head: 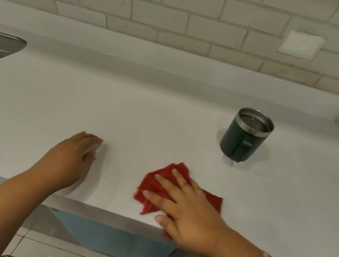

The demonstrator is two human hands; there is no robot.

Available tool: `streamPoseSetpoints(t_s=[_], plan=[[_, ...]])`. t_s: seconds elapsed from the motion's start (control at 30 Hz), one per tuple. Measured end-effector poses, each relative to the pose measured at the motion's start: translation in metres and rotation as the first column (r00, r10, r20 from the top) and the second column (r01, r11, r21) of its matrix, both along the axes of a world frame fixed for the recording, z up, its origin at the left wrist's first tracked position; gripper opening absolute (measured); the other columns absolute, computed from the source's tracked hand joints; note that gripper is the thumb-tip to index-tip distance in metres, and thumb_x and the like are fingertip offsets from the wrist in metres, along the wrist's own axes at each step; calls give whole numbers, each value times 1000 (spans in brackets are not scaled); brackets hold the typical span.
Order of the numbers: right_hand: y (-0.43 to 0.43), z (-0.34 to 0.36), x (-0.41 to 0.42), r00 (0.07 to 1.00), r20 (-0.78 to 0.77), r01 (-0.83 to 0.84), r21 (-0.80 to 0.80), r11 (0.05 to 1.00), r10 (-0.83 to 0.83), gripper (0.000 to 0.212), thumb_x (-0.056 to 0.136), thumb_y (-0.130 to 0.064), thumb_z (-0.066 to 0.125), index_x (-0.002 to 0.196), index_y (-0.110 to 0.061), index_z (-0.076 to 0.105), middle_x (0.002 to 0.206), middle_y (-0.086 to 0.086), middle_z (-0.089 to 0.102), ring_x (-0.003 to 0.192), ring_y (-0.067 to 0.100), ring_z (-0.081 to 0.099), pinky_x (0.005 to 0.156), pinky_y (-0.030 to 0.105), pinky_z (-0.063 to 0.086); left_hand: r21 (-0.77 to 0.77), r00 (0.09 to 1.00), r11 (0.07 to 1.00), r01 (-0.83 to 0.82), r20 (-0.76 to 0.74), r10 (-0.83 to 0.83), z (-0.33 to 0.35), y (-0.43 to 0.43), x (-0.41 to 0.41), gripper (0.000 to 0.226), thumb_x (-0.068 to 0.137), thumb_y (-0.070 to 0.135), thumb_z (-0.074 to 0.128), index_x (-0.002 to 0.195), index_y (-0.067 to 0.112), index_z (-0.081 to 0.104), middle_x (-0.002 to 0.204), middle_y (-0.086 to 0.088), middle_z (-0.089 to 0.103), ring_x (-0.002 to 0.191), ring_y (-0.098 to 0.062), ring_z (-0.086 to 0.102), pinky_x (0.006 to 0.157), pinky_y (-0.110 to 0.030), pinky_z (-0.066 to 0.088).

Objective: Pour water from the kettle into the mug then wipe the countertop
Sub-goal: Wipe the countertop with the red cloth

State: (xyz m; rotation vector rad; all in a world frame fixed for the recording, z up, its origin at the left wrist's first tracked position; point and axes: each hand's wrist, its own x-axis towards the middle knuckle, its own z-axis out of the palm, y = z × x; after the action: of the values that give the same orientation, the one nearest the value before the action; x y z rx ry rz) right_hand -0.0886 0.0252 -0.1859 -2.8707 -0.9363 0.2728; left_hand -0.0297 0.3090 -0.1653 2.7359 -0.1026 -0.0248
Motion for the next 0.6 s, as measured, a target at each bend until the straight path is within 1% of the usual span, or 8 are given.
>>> streamPoseSetpoints(t_s=[0.07, 0.13, 0.23, 0.3, 0.37, 0.43, 0.53, 0.6], plan=[[44, -5, 13, 999, 31, -44, 25, 999, 44, 48, 96, -50, 20, 143, -52, 8, 159, -14, 2, 146, 22, -14, 117, 47, -7, 32, 999, 999, -24, -30, 24, -1, 21, 13, 44, 95, 22, 46, 139, 15, 43, 149, -2, 39, 137, -23, 35, 112, -36, 29], [68, -5, 32, 999, 42, -1, 62, 998, -1, 47, 98, -46, 21, 144, -50, 13, 159, -14, 7, 147, 21, -8, 118, 45, -5, 70, 996, 997, -45, -72, 50, -2, 41, 26, 50, 95, 28, 47, 142, 15, 37, 152, -3, 33, 139, -23, 33, 113, -38, 29], [63, -13, 70, 981, 77, 170, 98, 981, -178, 49, 96, -43, 20, 144, -46, 22, 159, -11, 14, 147, 22, 3, 120, 46, 5, 142, 990, 989, -36, -129, 55, -2, 67, 38, 59, 92, 42, 47, 144, 18, 32, 156, -3, 26, 142, -22, 26, 115, -40, 27], [45, -21, 101, 939, 106, 316, 99, 944, -326, 57, 89, -46, 13, 143, -42, 29, 157, -6, 24, 145, 27, 15, 117, 48, 18, 157, 988, 987, -26, -149, 50, -2, 80, 40, 61, 90, 48, 47, 145, 24, 31, 156, 1, 25, 142, -20, 27, 114, -38, 28], [23, -31, 132, 893, 126, 428, 50, 902, -431, 67, 86, -51, 0, 143, -37, 33, 156, -2, 28, 144, 30, 19, 115, 49, 20, 168, 988, 986, 7, -150, 18, -2, 88, 39, 62, 89, 52, 45, 145, 30, 29, 157, 6, 23, 142, -18, 27, 113, -37, 29], [9, -31, 156, 843, 139, 524, 3, 852, -519, 67, 86, -53, -4, 145, -39, 23, 158, -3, 23, 145, 27, 15, 117, 49, 17, 179, 989, 983, 41, -148, -15, -3, 93, 38, 64, 89, 56, 42, 146, 33, 24, 157, 8, 19, 143, -17, 24, 114, -36, 28], [16, -23, 172, 744, 109, 665, -22, 747, -659, 52, 95, -48, 16, 147, -43, 11, 160, -5, 10, 146, 30, 6, 118, 50, 12, 199, 987, 977, 78, -150, -49, -4, 98, 41, 65, 89, 58, 39, 146, 35, 20, 158, 10, 15, 144, -15, 21, 114, -34, 27], [38, -15, 174, 732, 100, 680, -36, 732, -674, 54, 95, -48, 20, 148, -42, 9, 160, -6, 8, 146, 32, 4, 117, 50, 12, 213, 986, 972, 100, -150, -69, -5, 100, 43, 65, 89, 60, 38, 146, 36, 19, 158, 11, 14, 144, -14, 21, 113, -33, 28]])
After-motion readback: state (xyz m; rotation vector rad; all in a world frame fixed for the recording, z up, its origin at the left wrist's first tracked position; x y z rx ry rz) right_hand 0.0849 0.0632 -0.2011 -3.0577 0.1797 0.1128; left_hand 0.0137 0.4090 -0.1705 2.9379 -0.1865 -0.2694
